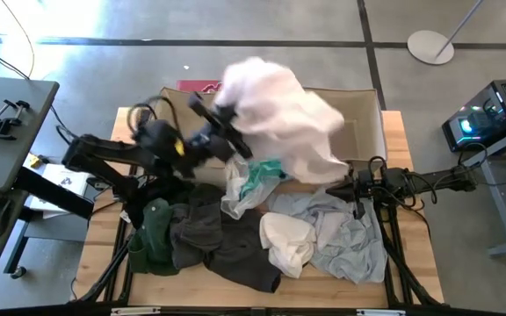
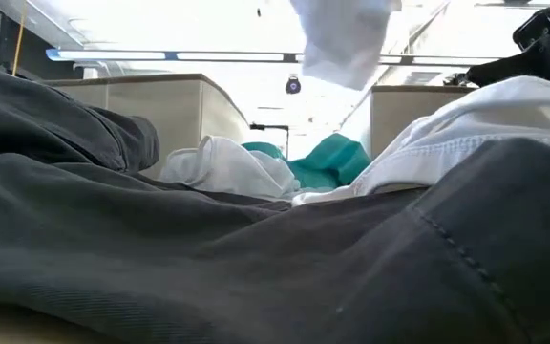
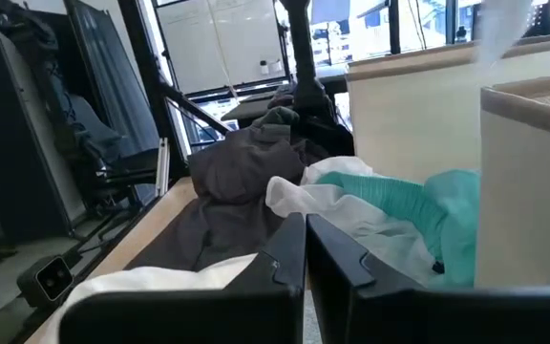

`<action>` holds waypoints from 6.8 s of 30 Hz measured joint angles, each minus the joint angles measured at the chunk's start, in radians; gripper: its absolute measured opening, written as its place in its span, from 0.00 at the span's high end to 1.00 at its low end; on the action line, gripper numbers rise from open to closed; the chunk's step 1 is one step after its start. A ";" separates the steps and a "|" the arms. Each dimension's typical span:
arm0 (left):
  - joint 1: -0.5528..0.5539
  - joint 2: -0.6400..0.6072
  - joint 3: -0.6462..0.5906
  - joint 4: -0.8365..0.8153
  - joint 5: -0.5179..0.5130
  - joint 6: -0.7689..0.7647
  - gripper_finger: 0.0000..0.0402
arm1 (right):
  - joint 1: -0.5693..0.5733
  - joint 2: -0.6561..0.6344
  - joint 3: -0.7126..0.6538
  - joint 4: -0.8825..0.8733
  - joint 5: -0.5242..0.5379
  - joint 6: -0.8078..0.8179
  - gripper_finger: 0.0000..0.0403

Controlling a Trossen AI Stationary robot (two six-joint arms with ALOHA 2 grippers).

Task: Sort clothes
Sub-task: Put the white shirt into the left laundry organizer, then put the white boxer into the left laundry organizer

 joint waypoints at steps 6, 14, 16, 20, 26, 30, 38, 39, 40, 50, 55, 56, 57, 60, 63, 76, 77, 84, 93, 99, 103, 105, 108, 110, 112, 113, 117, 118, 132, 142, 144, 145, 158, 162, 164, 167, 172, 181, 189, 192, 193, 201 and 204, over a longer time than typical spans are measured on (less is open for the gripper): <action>0.106 -0.079 0.000 0.031 -0.170 0.107 0.98 | 0.000 0.000 0.000 0.000 0.000 0.000 1.00; 0.290 -0.184 0.000 -0.381 -0.442 -0.200 0.98 | 0.000 0.000 0.000 0.000 0.000 0.000 1.00; 0.317 -0.215 0.001 -0.607 -0.452 -0.386 0.98 | 0.000 0.000 0.000 0.000 0.000 0.000 1.00; 0.333 -0.261 0.001 -1.056 -0.425 -0.805 0.98 | 0.000 0.000 0.000 0.000 0.000 0.000 1.00; 0.310 -0.324 0.001 -1.421 -0.182 -1.342 0.98 | 0.000 0.000 0.000 0.000 0.000 0.000 1.00; 0.262 -0.368 0.002 -1.445 -0.045 -1.448 0.98 | 0.000 0.000 0.000 0.000 0.000 0.000 1.00; 0.172 -0.413 0.178 -1.577 -0.053 -1.560 0.98 | 0.000 0.000 0.000 0.000 0.000 0.000 1.00; 0.164 -0.417 0.199 -1.580 -0.053 -1.561 0.98 | 0.000 0.000 0.000 0.000 0.000 0.000 1.00; 0.158 -0.419 0.220 -1.582 -0.054 -1.561 0.98 | 0.000 0.000 0.000 0.000 0.000 0.000 1.00; 0.174 -0.421 0.259 -1.821 -0.237 -1.644 0.98 | 0.000 0.000 0.000 0.000 0.000 0.000 1.00; 0.234 -0.419 0.107 -1.911 -0.226 -1.757 0.98 | 0.000 0.000 0.000 0.000 0.000 0.000 1.00; 0.254 -0.418 0.071 -1.915 -0.202 -1.773 0.98 | 0.000 0.000 0.000 0.000 0.000 0.000 1.00; 0.278 -0.418 0.033 -1.915 -0.165 -1.783 0.98 | 0.000 0.000 0.000 0.000 0.000 0.000 1.00; 0.376 -0.409 -0.068 -1.899 -0.039 -1.796 0.98 | 0.000 0.000 0.000 0.000 0.000 0.000 1.00; 0.491 -0.389 -0.161 -1.841 0.137 -1.758 0.98 | 0.000 0.000 0.000 0.000 0.000 0.000 1.00; 0.835 -0.038 -0.329 -1.629 0.557 -1.568 0.98 | 0.000 0.000 0.000 0.000 0.000 0.000 1.00; 0.841 -0.003 -0.329 -1.628 0.557 -1.560 0.98 | 0.000 0.000 0.000 0.000 0.000 0.000 1.00; 0.837 0.181 -0.329 -1.576 0.534 -1.488 0.98 | 0.000 0.000 0.000 0.000 0.000 0.000 1.00; 0.839 0.211 -0.299 -1.541 0.568 -1.496 0.73 | 0.000 0.000 0.000 0.000 0.000 0.000 1.00; 0.832 0.146 -0.145 -1.726 0.625 -1.536 0.53 | 0.000 0.000 0.000 0.000 0.000 0.000 1.00; 0.798 0.071 -0.042 -1.803 0.595 -1.540 0.51 | 0.000 0.000 0.000 0.000 0.000 0.000 1.00; 0.784 0.024 -0.020 -1.791 0.519 -1.542 0.51 | 0.000 0.000 0.000 0.000 0.000 0.000 1.00; 0.772 -0.048 -0.040 -1.737 0.312 -1.587 0.52 | 0.000 0.000 0.000 0.000 0.000 0.000 1.00; 0.773 -0.078 -0.075 -1.733 0.235 -1.604 0.53 | 0.000 0.000 0.000 0.000 0.000 0.000 1.00; 0.786 -0.094 -0.131 -1.712 0.228 -1.606 0.55 | 0.000 0.000 0.000 0.000 0.000 0.000 1.00; 0.794 -0.099 -0.167 -1.696 0.229 -1.612 0.56 | 0.000 0.000 0.000 0.000 0.000 0.000 1.00; 0.824 -0.097 -0.352 -1.537 0.230 -1.621 0.60 | 0.000 0.000 0.000 0.000 0.000 0.000 1.00; 0.830 -0.093 -0.402 -1.488 0.230 -1.622 0.61 | 0.000 0.000 0.000 0.000 0.000 0.000 1.00; 0.882 0.009 -0.608 -1.301 0.332 -1.622 0.71 | 0.000 0.000 0.000 0.000 0.000 0.000 1.00; 0.796 -0.164 -0.208 -1.654 0.319 -1.673 0.71 | 0.000 0.000 0.000 0.000 0.000 0.000 1.00; 0.747 -0.219 -0.144 -1.638 0.322 -1.699 0.71 | 0.000 0.000 0.000 0.000 0.000 0.000 1.00; 0.714 -0.246 -0.120 -1.618 0.327 -1.711 0.71 | 0.000 0.000 0.000 0.000 0.000 0.000 1.00; 0.075 -0.225 -0.202 -0.893 0.346 -1.283 0.71 | 0.000 0.000 0.000 0.000 0.000 0.000 1.00; 0.012 -0.099 -0.232 -0.732 0.341 -1.181 0.71 | 0.000 0.000 0.000 0.000 0.000 0.000 1.00; -0.003 -0.027 -0.240 -0.659 0.341 -1.176 0.71 | 0.000 0.000 0.000 0.000 0.000 0.000 1.00; -0.019 0.079 -0.240 -0.576 0.352 -1.203 0.71 | 0.000 0.000 0.000 0.000 0.000 0.000 1.00; -0.021 0.213 -0.225 -0.509 0.525 -1.288 0.71 | 0.000 0.000 0.000 0.000 0.000 0.000 1.00; -0.016 0.374 -0.215 -0.461 0.869 -1.264 0.65 | 0.000 0.000 0.000 0.000 0.000 0.000 1.00; -0.009 0.476 -0.214 -0.496 1.030 -1.186 0.52 | 0.000 0.000 0.000 0.000 0.000 0.000 1.00; -0.009 0.498 -0.214 -0.543 1.070 -1.112 0.47 | 0.000 0.000 0.000 0.000 0.000 0.000 1.00; -0.009 0.505 -0.214 -0.552 1.070 -1.085 0.46 | 0.000 0.000 0.000 0.000 0.000 0.000 1.00; 0.006 0.595 -0.214 -0.545 1.069 -1.034 0.47 | 0.000 0.000 0.000 0.000 0.000 0.000 1.00; 0.010 0.639 -0.214 -0.527 1.062 -1.016 0.49 | 0.000 0.000 0.000 0.000 0.000 0.000 1.00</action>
